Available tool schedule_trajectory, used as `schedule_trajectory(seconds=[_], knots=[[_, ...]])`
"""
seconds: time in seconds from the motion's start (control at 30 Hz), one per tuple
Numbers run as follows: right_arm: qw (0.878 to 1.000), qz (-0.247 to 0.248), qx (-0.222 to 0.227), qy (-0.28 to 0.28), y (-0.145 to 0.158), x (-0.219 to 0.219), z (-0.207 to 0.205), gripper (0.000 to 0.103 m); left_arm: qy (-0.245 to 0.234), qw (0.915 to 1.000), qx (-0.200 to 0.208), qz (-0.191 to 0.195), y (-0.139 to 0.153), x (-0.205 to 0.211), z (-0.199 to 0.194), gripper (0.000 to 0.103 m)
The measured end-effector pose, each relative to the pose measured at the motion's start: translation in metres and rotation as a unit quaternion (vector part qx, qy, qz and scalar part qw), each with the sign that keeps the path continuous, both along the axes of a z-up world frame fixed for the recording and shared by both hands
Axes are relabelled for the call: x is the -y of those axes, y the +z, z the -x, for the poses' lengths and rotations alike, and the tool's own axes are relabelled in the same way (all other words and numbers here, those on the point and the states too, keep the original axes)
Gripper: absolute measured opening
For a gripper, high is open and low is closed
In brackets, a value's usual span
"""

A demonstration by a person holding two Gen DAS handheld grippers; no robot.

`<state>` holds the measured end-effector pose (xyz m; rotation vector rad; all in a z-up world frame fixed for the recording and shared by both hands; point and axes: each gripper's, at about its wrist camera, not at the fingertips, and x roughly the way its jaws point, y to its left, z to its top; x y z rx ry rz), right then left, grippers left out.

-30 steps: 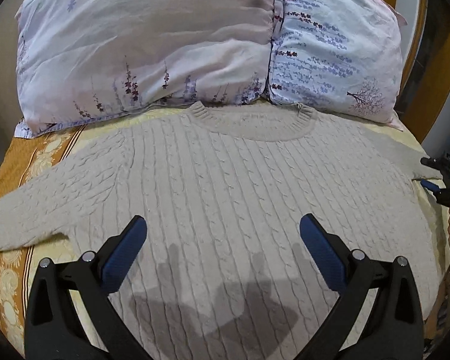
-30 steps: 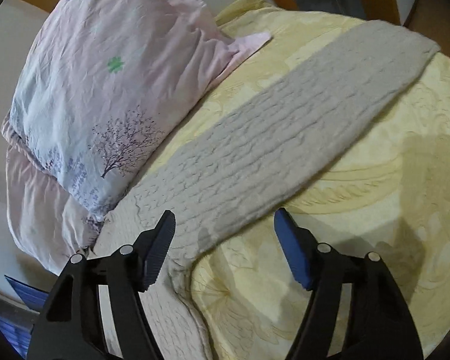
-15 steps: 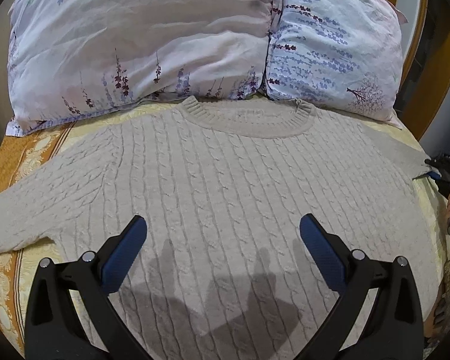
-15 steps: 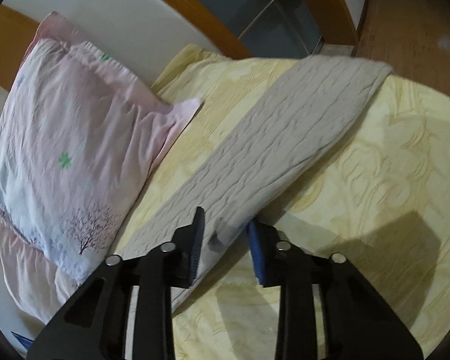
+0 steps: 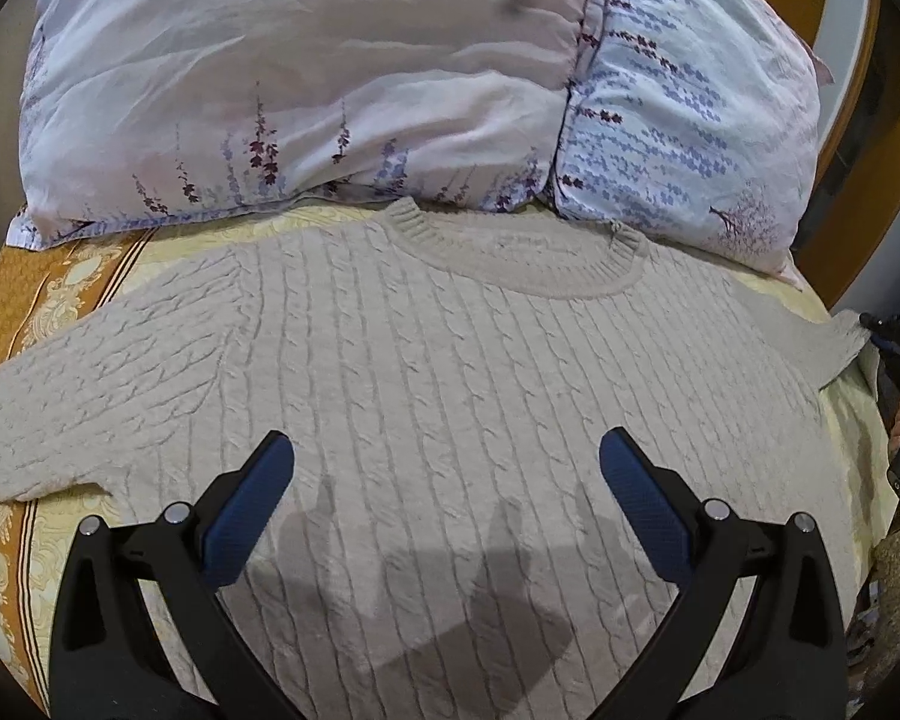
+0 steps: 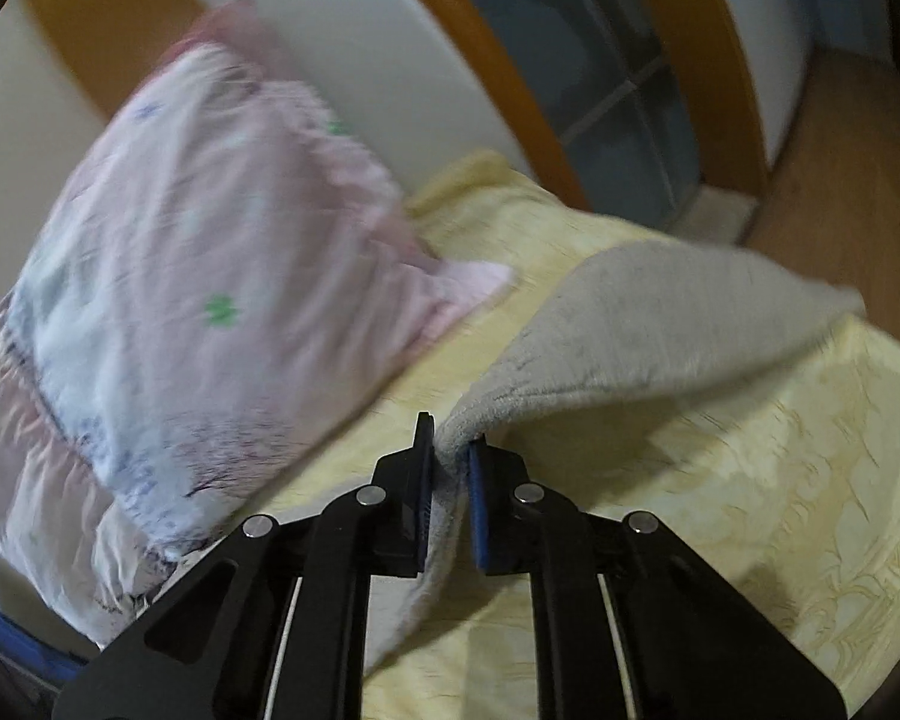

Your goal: Fold small clothes

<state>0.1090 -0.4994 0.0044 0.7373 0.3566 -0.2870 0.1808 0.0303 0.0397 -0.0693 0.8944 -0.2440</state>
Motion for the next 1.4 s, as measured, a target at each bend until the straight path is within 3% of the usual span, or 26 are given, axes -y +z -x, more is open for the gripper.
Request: schedule_trajectory(seconds=[0.2, 0.4, 0.6, 0.7, 0.87, 0.93, 1.0, 1.03, 1.13, 1.3, 1.4], knots=[[0.997, 0.046, 0.026, 0.055, 0.031, -0.047, -0.013, 0.011, 0.001, 1.0, -0.001, 0.009, 0.0, -0.005, 0.0, 0.101], [0.983, 0.077, 0.044, 0.164, 0.044, -0.127, -0.032, 0.011, 0.015, 0.9997, 0.012, 0.012, 0.001, -0.008, 0.0, 0.101], [0.955, 0.092, 0.0, 0.281, 0.022, -0.22, -0.062, 0.011, 0.011, 0.9996, 0.012, 0.023, 0.001, -0.008, -0.002, 0.101], [0.948, 0.098, -0.033, 0.3, 0.001, -0.246, -0.075, 0.011, 0.009, 0.9994, 0.011, 0.033, 0.002, -0.008, -0.002, 0.101], [0.946, 0.072, -0.075, 0.307, -0.022, -0.252, -0.084, 0.016, -0.001, 0.9986, 0.003, 0.053, 0.002, -0.005, -0.003, 0.101], [0.946, 0.046, -0.08, 0.31, -0.027, -0.243, -0.079, 0.028, -0.007, 0.9983, 0.001, 0.057, 0.001, -0.003, -0.003, 0.101], [0.95, 0.014, -0.076, 0.302, -0.029, -0.233, -0.074, 0.053, -0.011, 0.998, 0.001, 0.062, 0.001, -0.002, -0.002, 0.101], [0.954, -0.011, -0.07, 0.29, -0.029, -0.224, -0.07, 0.056, -0.014, 0.9978, 0.0, 0.065, 0.0, -0.002, -0.002, 0.101], [0.963, -0.061, -0.049, 0.259, -0.029, -0.196, -0.062, 0.056, -0.018, 0.9971, -0.006, 0.074, -0.002, -0.002, -0.002, 0.101], [0.977, -0.105, -0.044, 0.182, -0.031, -0.159, -0.059, 0.056, -0.02, 0.9957, -0.011, 0.09, -0.002, -0.006, -0.002, 0.101], [0.986, -0.078, -0.067, 0.129, -0.028, -0.146, -0.057, 0.051, -0.019, 0.9947, -0.01, 0.1, -0.002, -0.01, -0.002, 0.101]])
